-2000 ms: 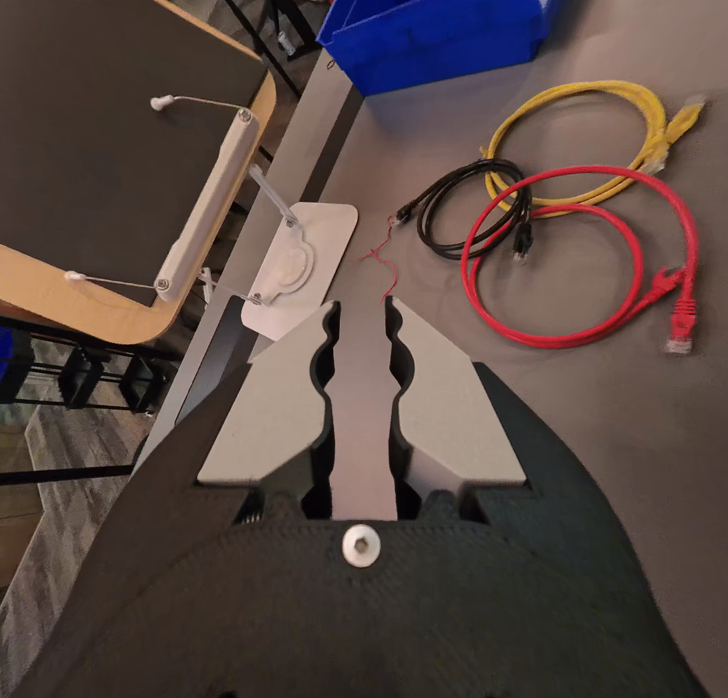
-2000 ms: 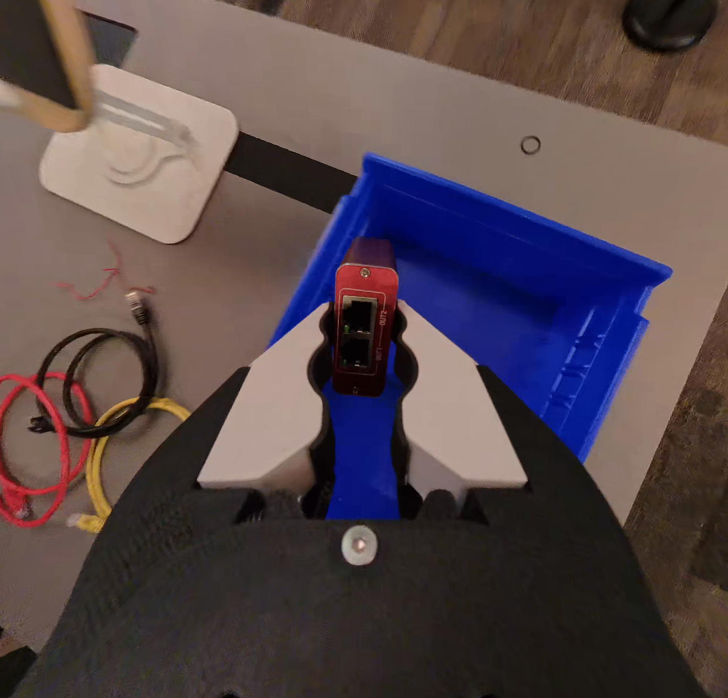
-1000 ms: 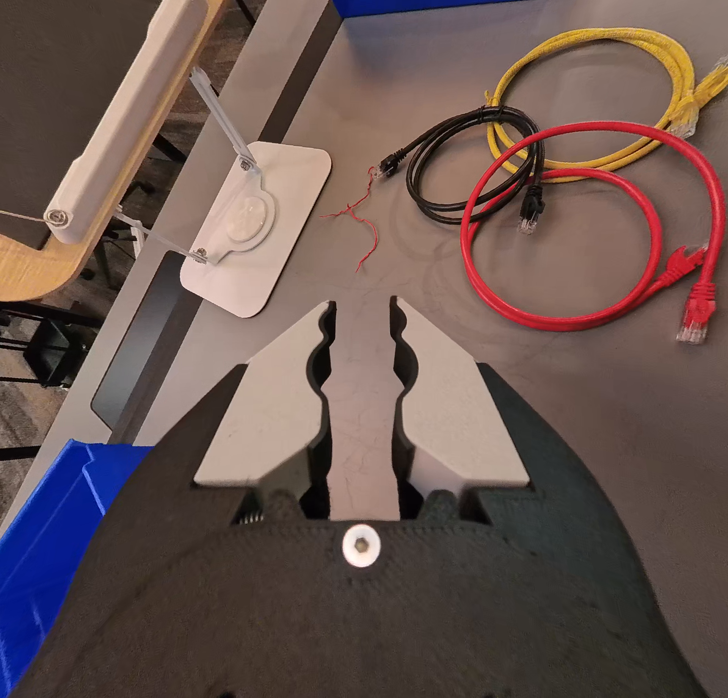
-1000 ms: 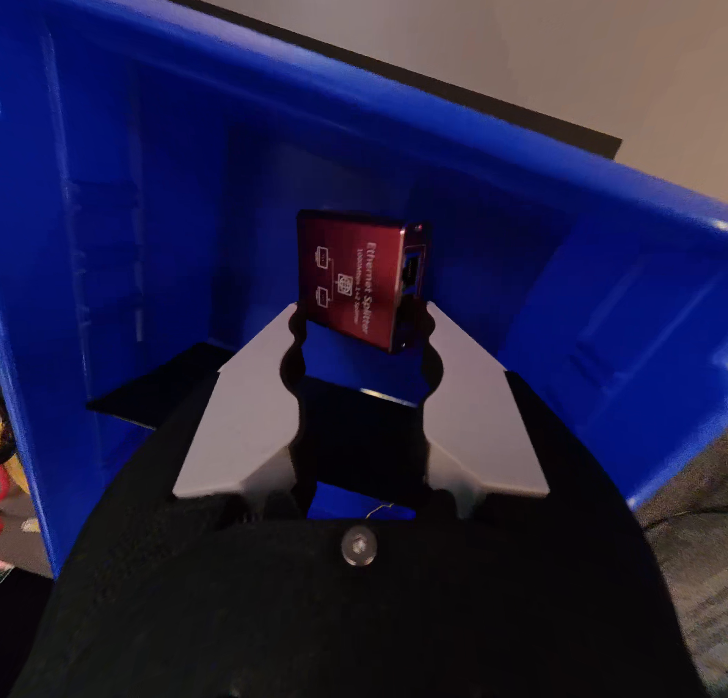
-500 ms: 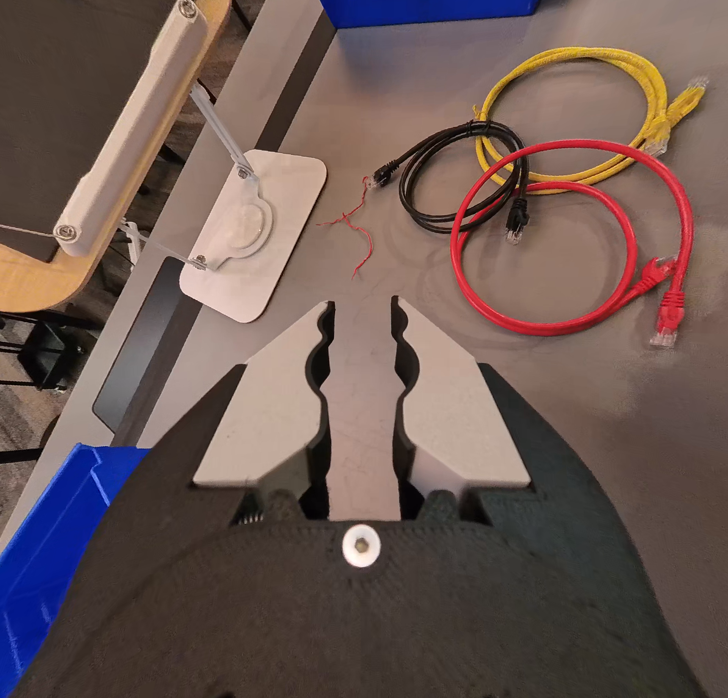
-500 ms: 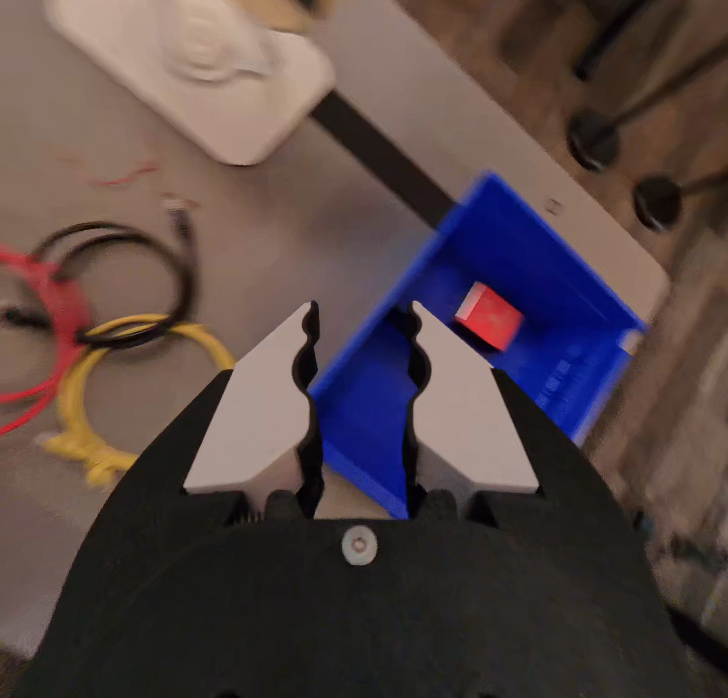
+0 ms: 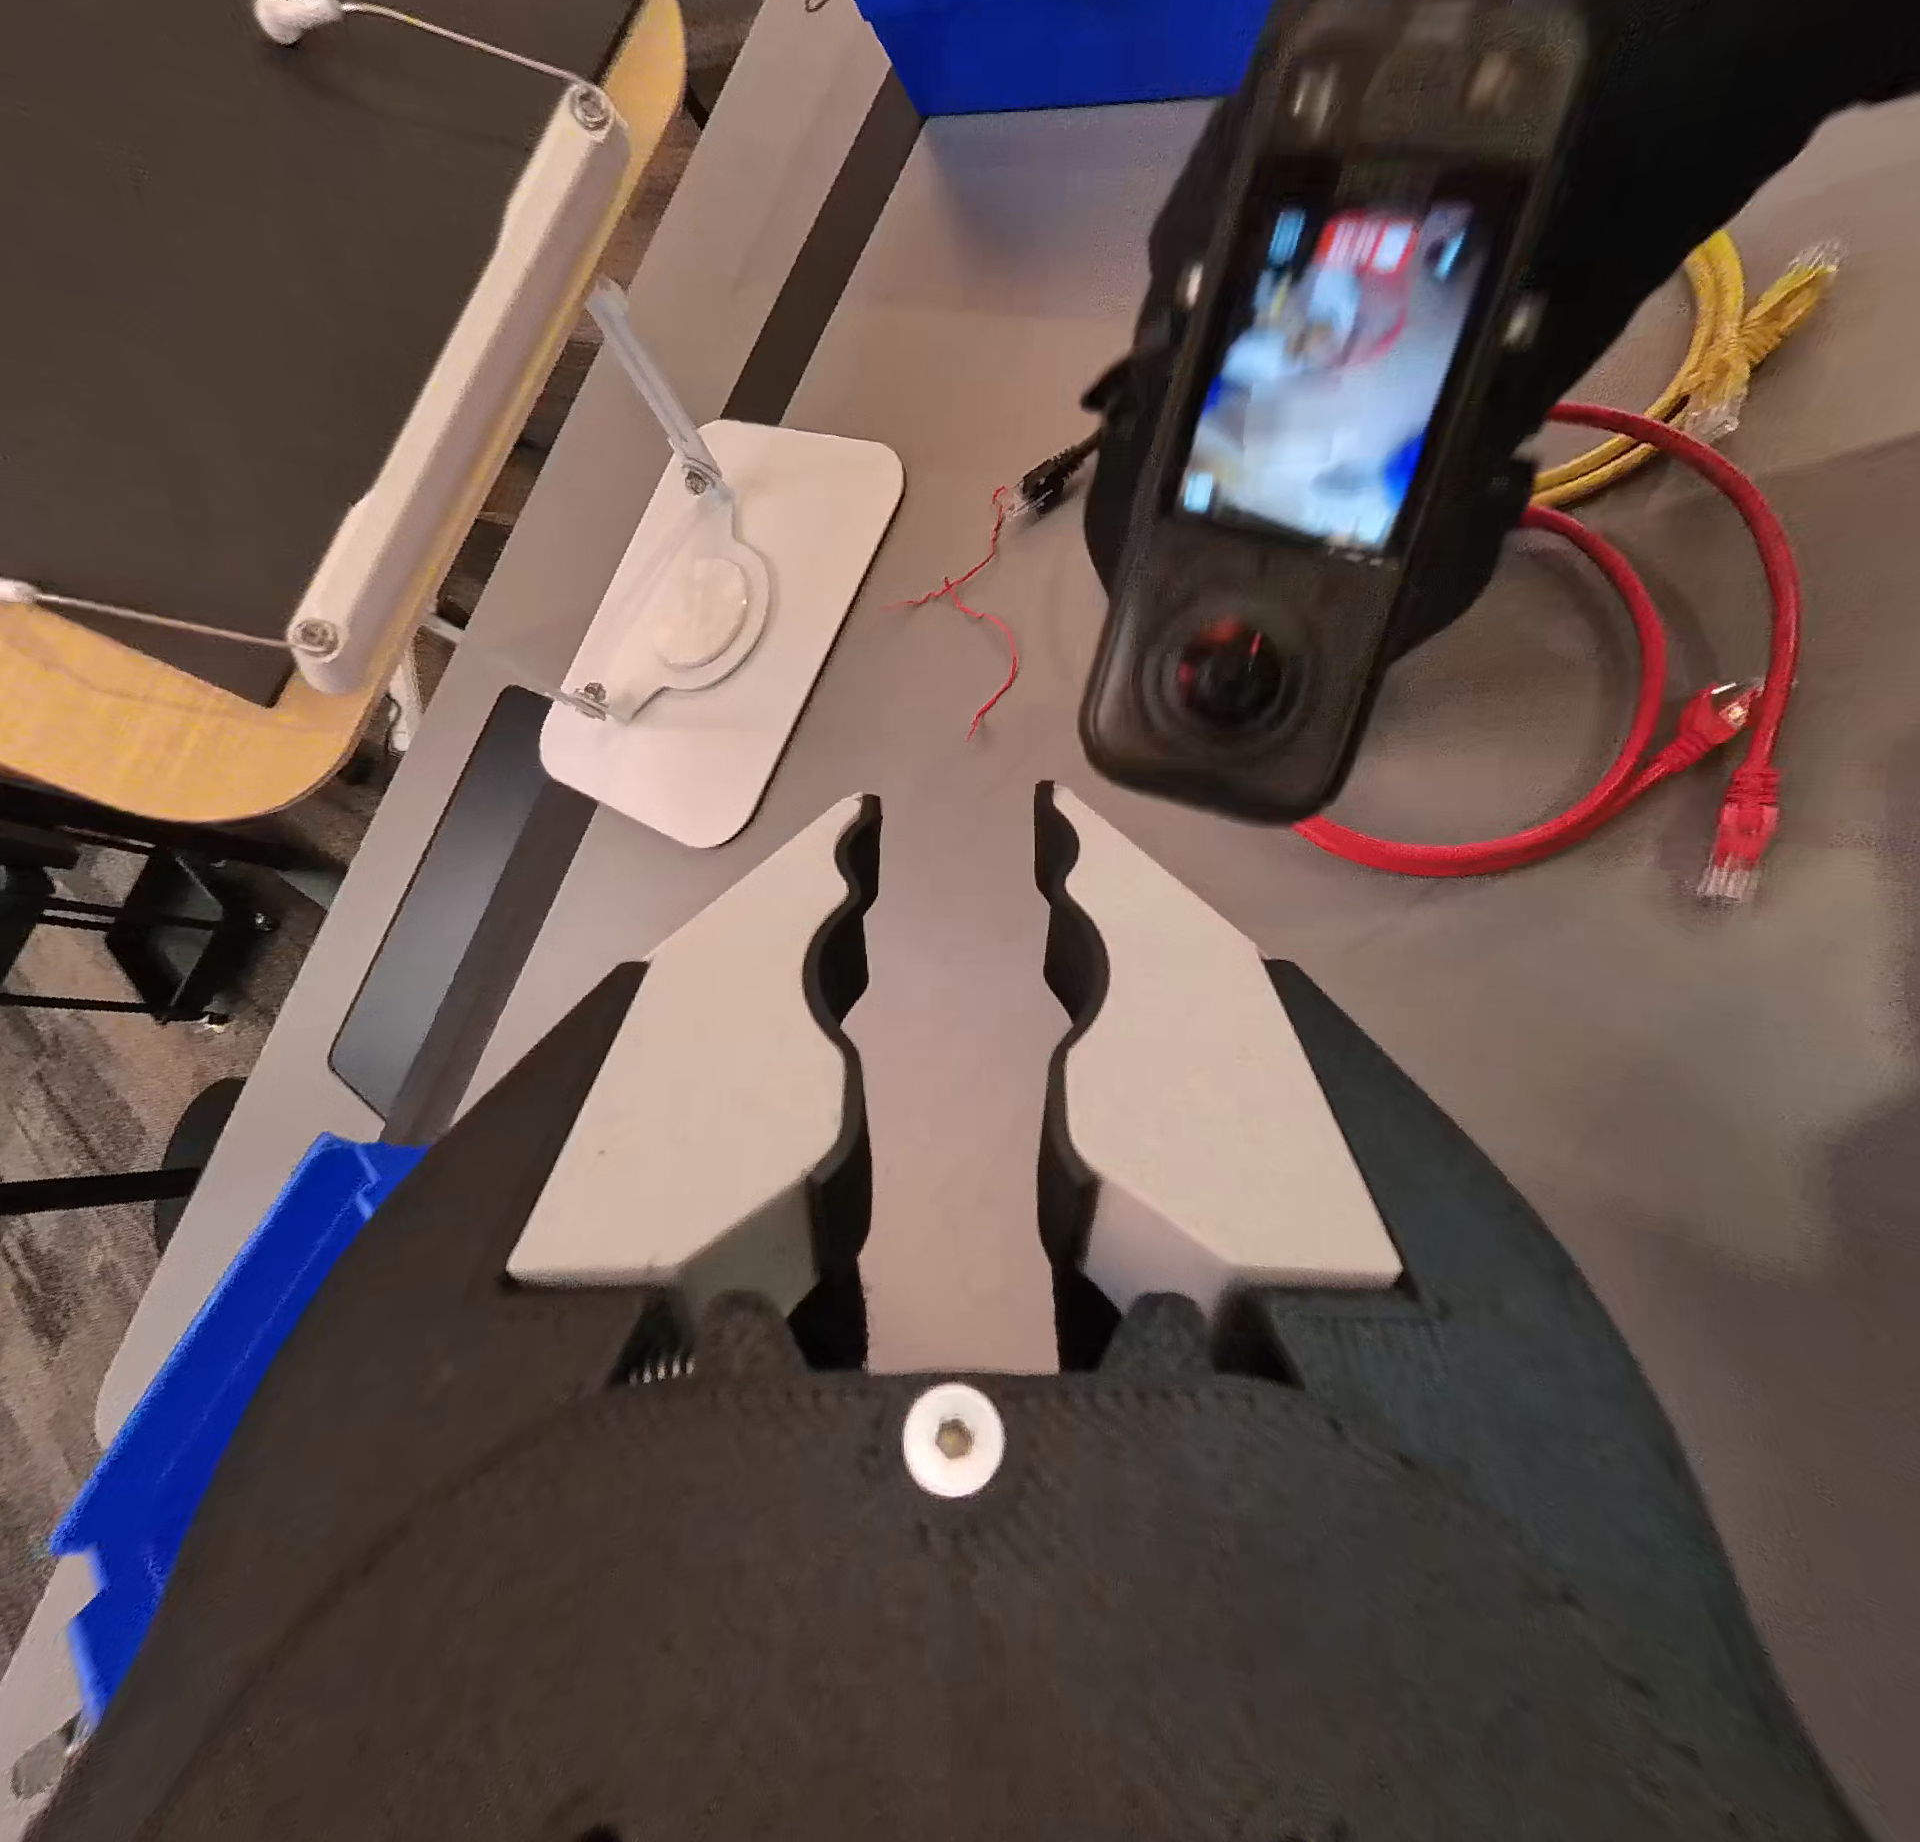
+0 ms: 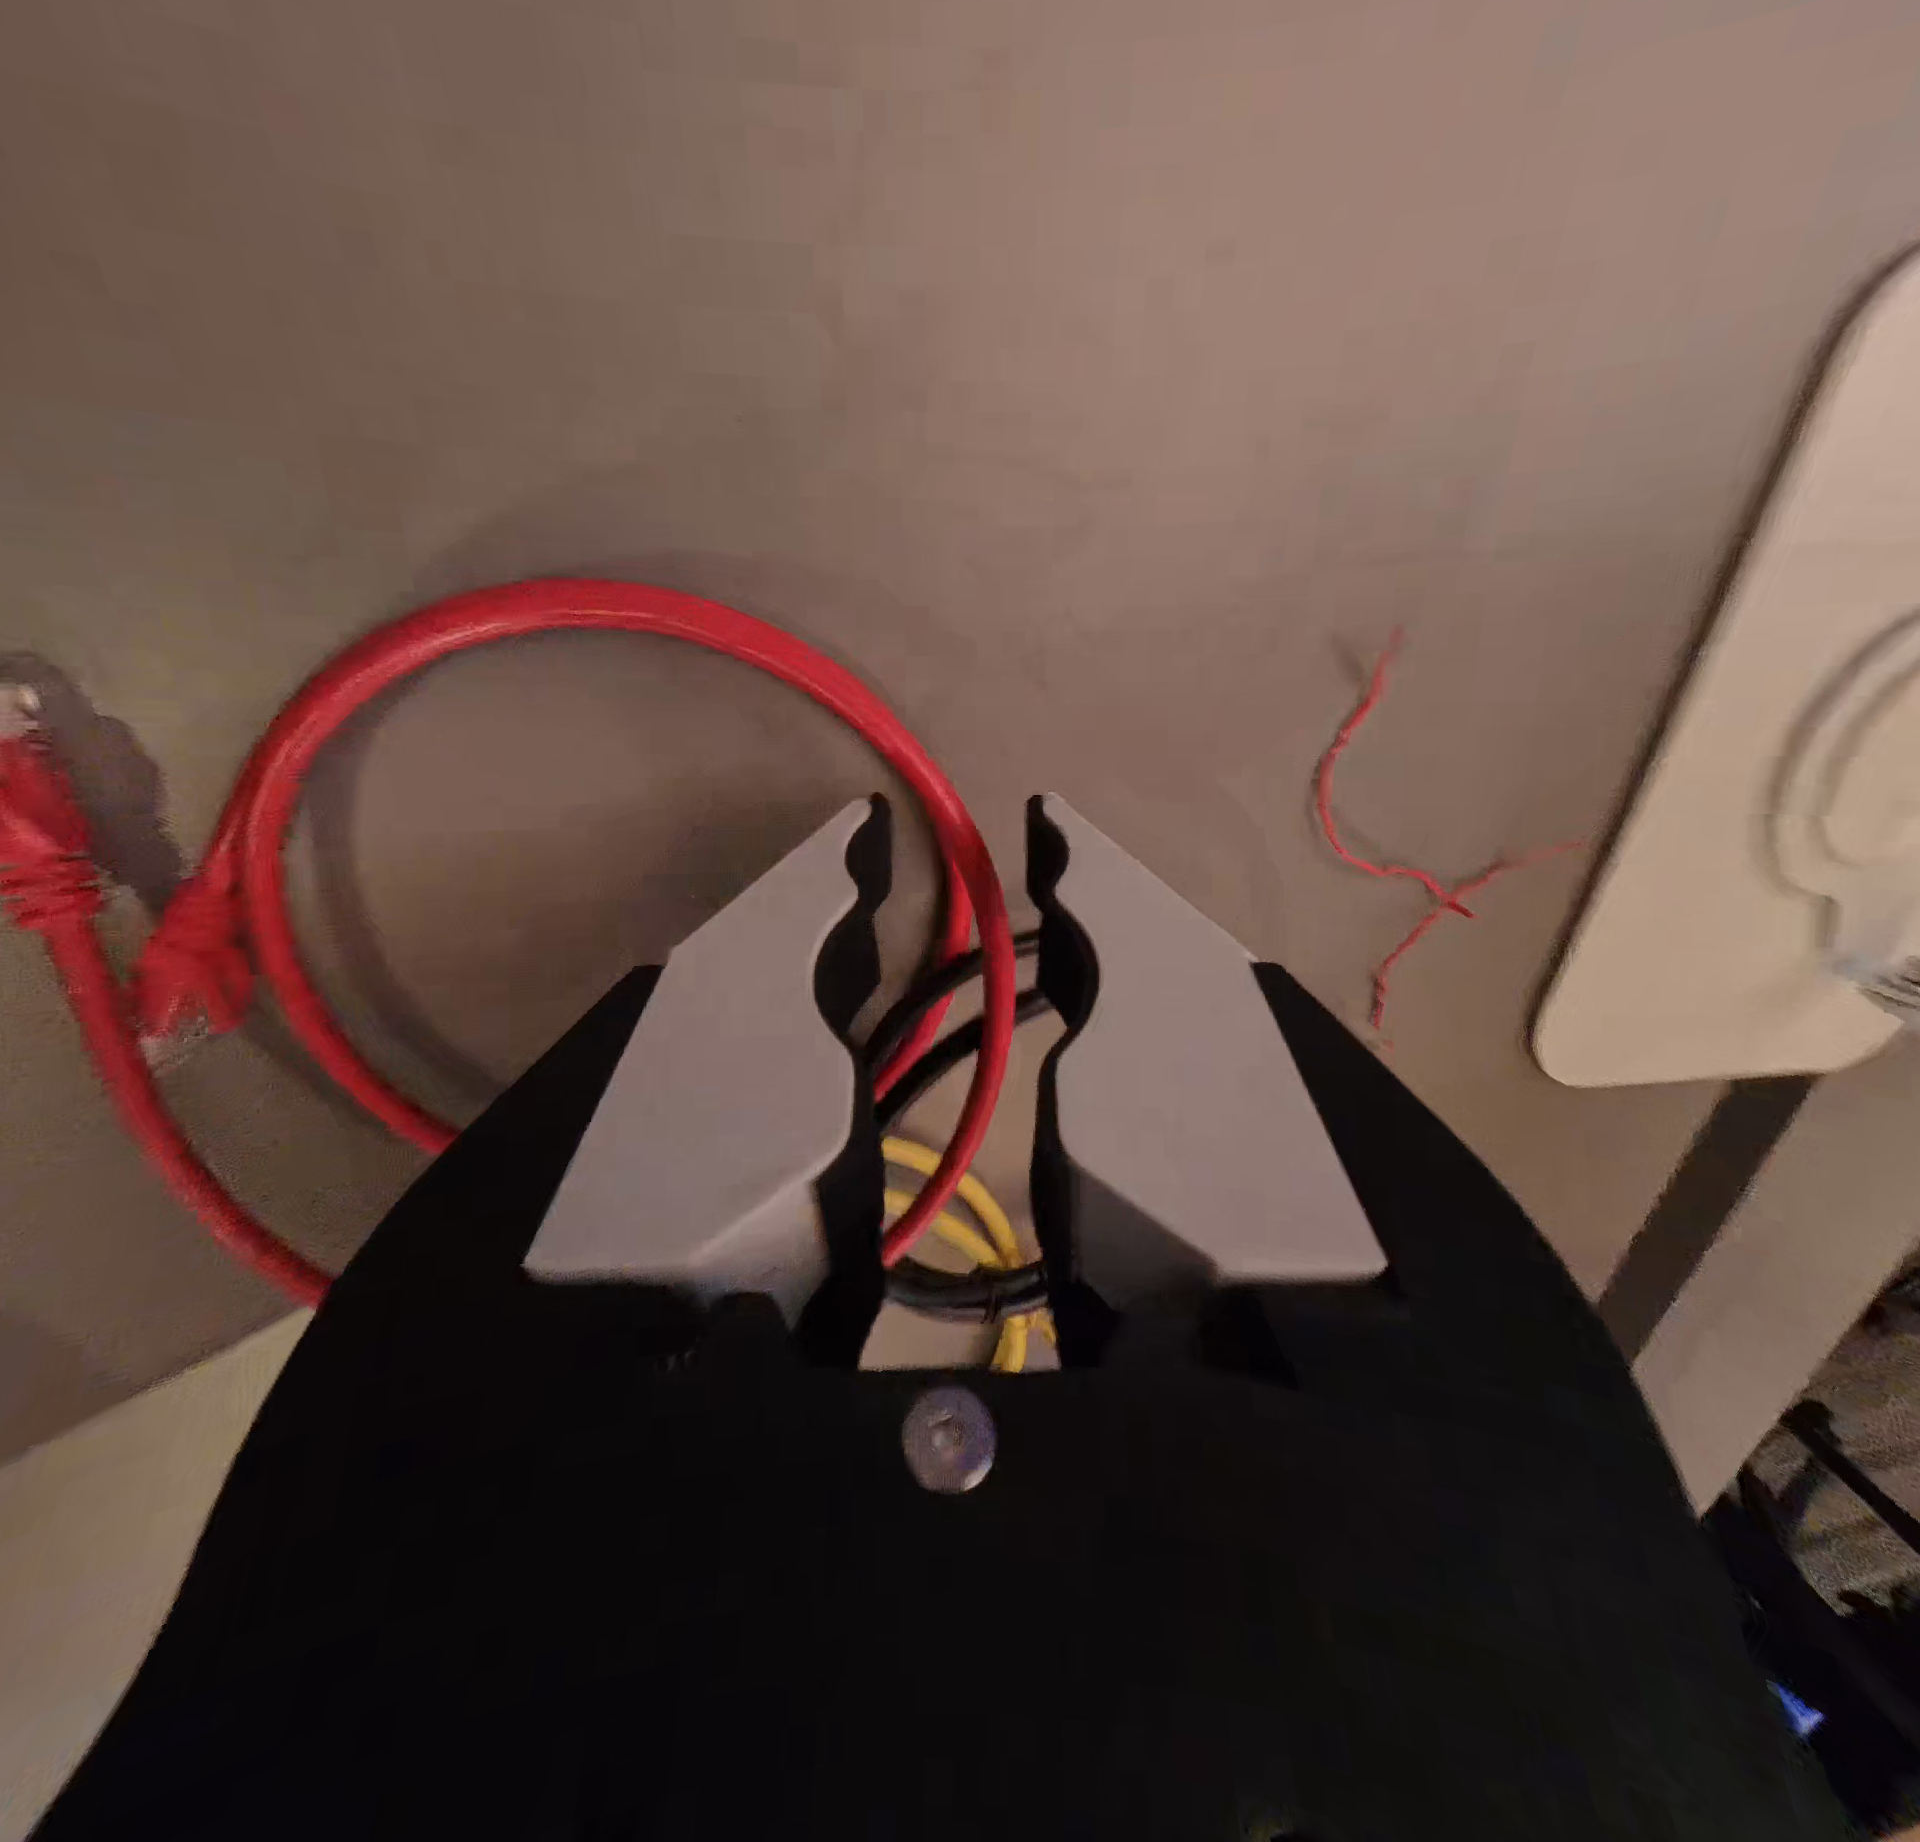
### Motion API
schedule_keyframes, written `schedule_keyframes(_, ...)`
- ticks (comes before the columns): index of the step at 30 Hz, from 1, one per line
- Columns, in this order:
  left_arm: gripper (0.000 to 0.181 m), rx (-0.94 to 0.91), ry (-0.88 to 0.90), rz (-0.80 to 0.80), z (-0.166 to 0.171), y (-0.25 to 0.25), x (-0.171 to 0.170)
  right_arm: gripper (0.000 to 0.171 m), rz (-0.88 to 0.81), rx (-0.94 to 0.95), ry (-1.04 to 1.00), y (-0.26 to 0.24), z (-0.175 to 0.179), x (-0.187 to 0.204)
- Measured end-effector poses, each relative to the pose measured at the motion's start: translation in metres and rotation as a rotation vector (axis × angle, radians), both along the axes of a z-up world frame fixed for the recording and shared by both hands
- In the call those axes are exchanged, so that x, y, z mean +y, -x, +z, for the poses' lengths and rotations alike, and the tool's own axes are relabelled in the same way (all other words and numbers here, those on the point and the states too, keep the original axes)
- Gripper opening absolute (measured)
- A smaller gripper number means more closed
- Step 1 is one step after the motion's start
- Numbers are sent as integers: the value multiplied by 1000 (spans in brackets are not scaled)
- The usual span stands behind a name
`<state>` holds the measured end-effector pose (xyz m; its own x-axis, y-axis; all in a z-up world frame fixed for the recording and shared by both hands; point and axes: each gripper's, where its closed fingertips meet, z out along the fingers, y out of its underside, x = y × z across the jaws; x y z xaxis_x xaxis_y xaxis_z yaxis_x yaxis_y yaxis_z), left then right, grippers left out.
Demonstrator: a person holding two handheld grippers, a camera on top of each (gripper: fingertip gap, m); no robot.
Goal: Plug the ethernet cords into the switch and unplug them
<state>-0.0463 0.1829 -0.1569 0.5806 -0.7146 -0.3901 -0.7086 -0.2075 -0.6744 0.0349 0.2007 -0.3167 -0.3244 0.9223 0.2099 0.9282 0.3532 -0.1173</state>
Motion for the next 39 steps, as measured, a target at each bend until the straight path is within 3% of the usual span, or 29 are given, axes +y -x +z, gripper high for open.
schedule_keyframes(3,27,-11,4,6,4,6,0,5,16,-6,27,4,-10,-2)
schedule_keyframes(7,34,-66,65,-5,2,9,-2,2,-59,259,151,23,45,-14)
schedule_keyframes(14,97,-328,496,-98,-26,-18,-29,3,-109,560,50,28,136,-16)
schedule_keyframes(15,99,-357,543,-139,-28,-25,-36,3,-117,576,28,29,144,-16)
schedule_keyframes(17,73,-423,560,-206,-22,-38,-43,3,-123,595,-20,31,155,-20)
schedule_keyframes(20,0,-314,492,-157,-33,-36,-37,3,-137,645,-39,37,170,-29)
schedule_keyframes(22,0,-250,462,-168,-36,-36,-39,3,-142,676,-33,38,177,-33)
schedule_keyframes(23,0,-239,444,-179,-34,-37,-40,6,-141,684,-8,38,179,-36)
schedule_keyframes(25,0,-215,386,-160,-27,-33,-36,52,-196,706,81,34,182,-36)
schedule_keyframes(28,0,-208,327,-175,-13,-29,-36,96,-311,820,134,21,190,-15)
schedule_keyframes(30,0,-209,311,-200,-6,-30,-40,116,-381,814,313,15,175,-17)
schedule_keyframes(35,0,-191,263,-228,9,-35,-47,134,-398,795,660,32,125,-37)
schedule_keyframes(39,0,-196,244,-273,21,-41,-57,142,-359,822,867,60,107,-59)
